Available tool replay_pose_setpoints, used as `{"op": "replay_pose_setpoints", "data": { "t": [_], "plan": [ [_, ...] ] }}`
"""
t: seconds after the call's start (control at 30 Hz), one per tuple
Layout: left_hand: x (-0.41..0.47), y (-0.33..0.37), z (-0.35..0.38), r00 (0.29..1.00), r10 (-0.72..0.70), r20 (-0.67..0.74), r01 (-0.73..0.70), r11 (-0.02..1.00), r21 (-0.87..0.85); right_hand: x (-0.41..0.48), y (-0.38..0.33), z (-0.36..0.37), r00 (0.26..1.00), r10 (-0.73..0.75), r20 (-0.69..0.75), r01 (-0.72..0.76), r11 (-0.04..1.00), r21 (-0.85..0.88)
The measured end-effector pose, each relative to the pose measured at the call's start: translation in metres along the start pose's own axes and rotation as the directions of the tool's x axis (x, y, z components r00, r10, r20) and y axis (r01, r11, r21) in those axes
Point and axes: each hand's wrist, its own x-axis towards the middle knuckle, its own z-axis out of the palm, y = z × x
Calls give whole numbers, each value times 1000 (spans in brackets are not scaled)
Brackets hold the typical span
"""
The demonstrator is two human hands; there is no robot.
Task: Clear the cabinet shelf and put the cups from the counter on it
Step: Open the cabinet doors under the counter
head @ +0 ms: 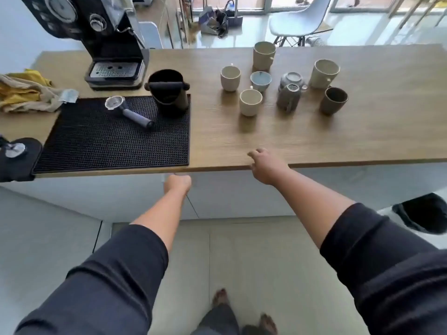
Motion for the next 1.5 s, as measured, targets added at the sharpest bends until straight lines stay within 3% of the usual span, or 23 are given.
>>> {"op": "replay_pose_setpoints", "data": {
  "t": [0.07,0.2,0.4,0.53,0.77,0.97,1.03,1.1,1.2,1.27,1.37,1.43,1.5],
  "plan": [
    [13,-8,12,992,-94,85,102,989,-103,5,8,11,999,21,-24,-21,1000,19],
    [20,-14,28,982,-73,173,113,966,-231,10,23,41,998,-3,-60,0,999,-38],
    [21,-37,32,993,35,110,-27,997,-74,5,24,57,1000,-7,-21,4,989,-149],
    [13,-60,33,992,-11,125,22,996,-87,-13,18,58,1000,-5,24,7,996,-93],
    [-53,-107,53,999,-4,-32,1,994,-110,-59,-2,64,994,-97,57,96,995,27],
    [-114,-159,56,996,-43,-79,35,995,-96,-97,3,92,979,-160,130,169,983,-69],
    [-136,-172,53,980,-95,-175,89,995,-39,-108,13,99,982,-161,97,167,984,-58],
    [-157,-176,48,911,-151,-384,140,988,-57,-116,24,103,981,-172,85,176,984,-39],
    [-180,-172,46,803,-37,-595,-27,995,-99,-134,33,102,978,-185,98,189,981,-33],
    [-185,-167,50,851,166,-498,-191,981,0,-144,34,101,981,-145,129,151,988,-40],
    [-198,-158,65,946,325,-17,-317,933,171,-158,41,99,975,-112,189,134,986,-103],
    [-214,-151,79,912,335,238,-393,878,271,-168,51,97,975,-95,199,117,988,-100],
    [-226,-149,98,869,316,381,-416,882,219,-177,62,97,978,-49,203,71,992,-103]
  ]
}}
